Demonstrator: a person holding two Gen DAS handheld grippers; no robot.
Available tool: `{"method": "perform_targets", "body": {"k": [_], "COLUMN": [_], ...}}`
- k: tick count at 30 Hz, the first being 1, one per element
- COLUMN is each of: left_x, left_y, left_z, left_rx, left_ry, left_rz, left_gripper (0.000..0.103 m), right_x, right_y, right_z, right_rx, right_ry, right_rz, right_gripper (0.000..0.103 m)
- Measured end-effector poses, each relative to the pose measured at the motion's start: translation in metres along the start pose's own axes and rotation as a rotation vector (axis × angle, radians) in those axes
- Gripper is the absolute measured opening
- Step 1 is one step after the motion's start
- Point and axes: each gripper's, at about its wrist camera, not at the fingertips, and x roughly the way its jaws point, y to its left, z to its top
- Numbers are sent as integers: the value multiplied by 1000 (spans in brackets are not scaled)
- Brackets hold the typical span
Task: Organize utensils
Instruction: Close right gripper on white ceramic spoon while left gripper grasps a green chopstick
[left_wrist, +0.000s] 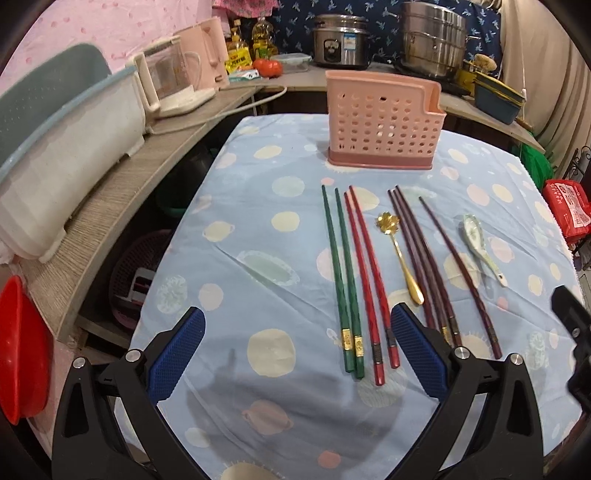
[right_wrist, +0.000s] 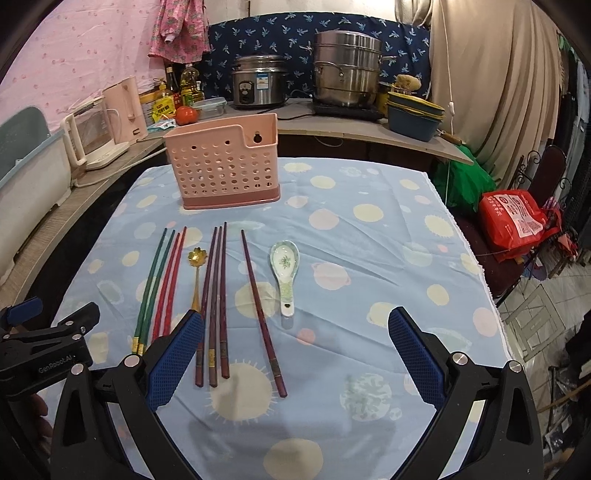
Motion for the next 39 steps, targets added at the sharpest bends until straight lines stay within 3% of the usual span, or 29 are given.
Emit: {"method": "perform_targets", "body": {"k": [11,17,29,39], "left_x": [54,73,80,74], "left_y": [4,4,-5,4], "left_z": [-9,-10,-14,-16], "left_rx": [2,-4,31,16], "left_ry": [104,146,187,188], "left_rz": [-40,-61,-104,-139], "left_gripper": [92,75,65,23], "right_x": [43,59,78,99], "right_y": [-18,-15,-7,-6], "right_z": [3,6,13,23], "right_rx": [17,9,-1,22], "right_ry": [80,111,145,160], "right_rz": [-23,-9,17,47], "right_gripper": [86,81,66,50]}}
